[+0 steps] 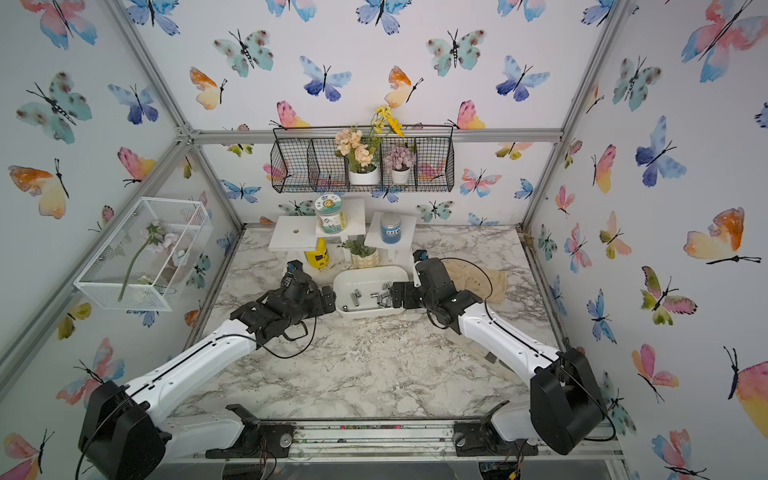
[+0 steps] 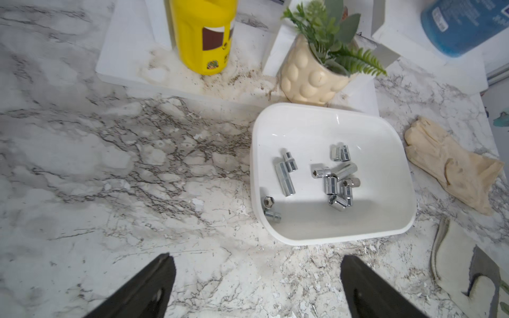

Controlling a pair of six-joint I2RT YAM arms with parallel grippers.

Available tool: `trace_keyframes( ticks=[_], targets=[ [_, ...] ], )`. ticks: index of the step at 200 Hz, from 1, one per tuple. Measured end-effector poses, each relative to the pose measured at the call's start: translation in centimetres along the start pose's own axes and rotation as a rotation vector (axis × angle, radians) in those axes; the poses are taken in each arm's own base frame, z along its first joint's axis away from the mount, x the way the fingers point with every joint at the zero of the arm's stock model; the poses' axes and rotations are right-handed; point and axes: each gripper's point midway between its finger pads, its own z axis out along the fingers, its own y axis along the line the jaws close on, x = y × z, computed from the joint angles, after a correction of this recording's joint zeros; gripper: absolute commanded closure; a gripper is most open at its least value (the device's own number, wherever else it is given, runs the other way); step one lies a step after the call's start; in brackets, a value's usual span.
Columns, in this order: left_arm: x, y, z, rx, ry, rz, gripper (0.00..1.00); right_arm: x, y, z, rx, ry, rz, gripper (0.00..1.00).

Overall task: Put the socket on the desktop into the storage box
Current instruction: Reset both arms

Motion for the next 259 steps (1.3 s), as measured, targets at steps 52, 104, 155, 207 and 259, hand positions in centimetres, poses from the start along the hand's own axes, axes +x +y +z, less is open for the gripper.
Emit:
trace_keyframes(
  ticks=[52,104,155,207,259],
  targets=[
    [-2.1,8.2,-0.8,-0.222,-0.192,-0.044,0.01,-3.5,-8.0,-2.7,0.388,-0.248,-0.052,0.0],
    [-0.6,15.2,-0.3,-0.397,-0.353,0.011,0.02,-0.7,-16.3,-5.2,0.749,-0.405,-0.131,0.0],
    [-1.6,19.3,1.3,-0.502,-0.435,0.025,0.03,2.1,-21.1,-6.2,0.891,-0.502,-0.101,0.0],
    [-1.1,19.5,2.7,-0.482,-0.52,0.091,0.04,4.4,-22.2,-4.4,0.857,-0.534,-0.14,0.0],
    [-1.4,18.5,3.6,-0.375,-0.598,0.148,0.01,3.4,-23.2,-4.7,0.711,-0.603,-0.12,0.02]
  ],
)
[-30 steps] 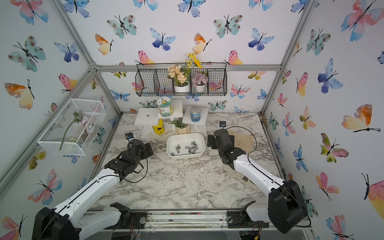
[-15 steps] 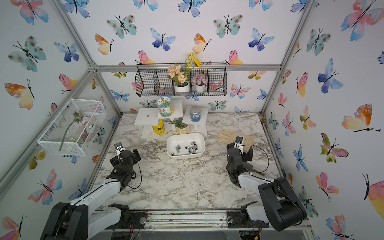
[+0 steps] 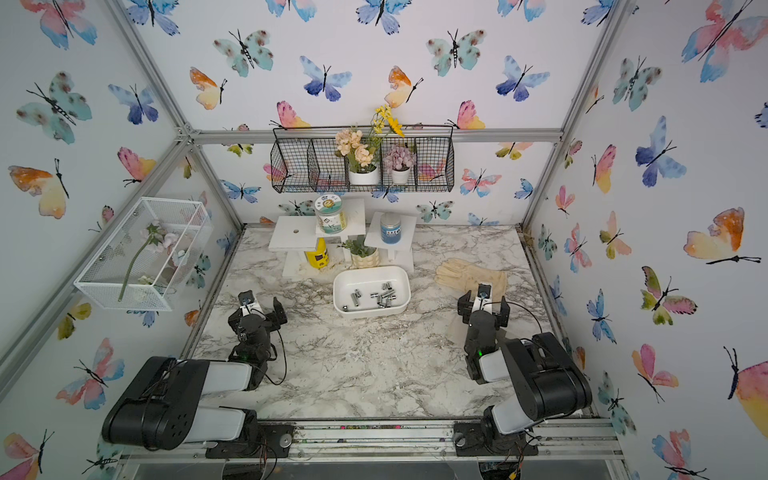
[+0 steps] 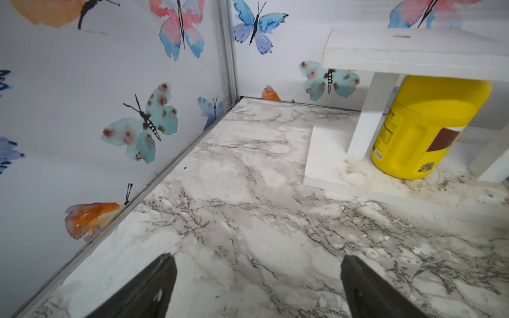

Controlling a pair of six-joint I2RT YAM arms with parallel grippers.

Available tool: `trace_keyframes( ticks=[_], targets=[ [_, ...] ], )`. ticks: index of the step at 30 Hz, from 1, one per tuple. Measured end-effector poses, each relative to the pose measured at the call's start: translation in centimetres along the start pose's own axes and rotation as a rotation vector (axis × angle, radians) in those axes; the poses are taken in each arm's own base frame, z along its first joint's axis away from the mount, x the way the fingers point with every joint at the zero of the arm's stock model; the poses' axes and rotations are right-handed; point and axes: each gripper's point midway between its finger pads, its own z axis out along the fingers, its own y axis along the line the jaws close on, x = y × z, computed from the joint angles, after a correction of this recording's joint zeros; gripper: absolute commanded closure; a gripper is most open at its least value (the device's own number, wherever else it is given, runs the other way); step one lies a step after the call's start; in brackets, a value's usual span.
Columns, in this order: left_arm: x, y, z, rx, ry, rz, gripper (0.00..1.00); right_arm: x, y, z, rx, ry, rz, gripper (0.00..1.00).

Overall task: Put the socket on the desktop into the storage box
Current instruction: Reset both arms

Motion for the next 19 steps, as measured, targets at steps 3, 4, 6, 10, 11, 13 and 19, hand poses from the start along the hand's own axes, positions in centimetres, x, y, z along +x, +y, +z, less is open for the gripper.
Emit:
trace_keyframes(
  ticks=[3,4,6,10,11,13,19],
  targets=[
    [0.1,-0.2,0.1,0.015,0.004,0.006,0.01,1.0,0.3,0.7,-0.042,0.024,0.009,0.02],
    [-0.2,-0.3,0.2,0.021,-0.008,0.001,0.01,1.4,0.5,0.8,-0.061,0.043,0.009,0.02],
    [-0.7,-0.4,0.3,0.029,-0.02,-0.005,0.01,1.2,0.8,1.0,-0.086,0.035,0.022,0.02],
    [-0.8,-0.6,0.3,0.041,-0.021,-0.006,0.01,1.2,1.1,1.2,-0.11,0.046,0.037,0.02],
    [-0.8,-0.6,0.3,0.043,-0.021,-0.006,0.01,1.2,1.2,1.2,-0.114,0.044,0.038,0.02],
    [-0.8,-0.6,0.3,0.047,-0.02,-0.006,0.01,1.2,1.3,1.2,-0.121,0.046,0.038,0.02],
    [-0.9,-0.4,0.8,0.065,-0.011,-0.014,0.01,1.3,1.5,1.2,-0.132,0.053,0.042,0.02]
  ],
)
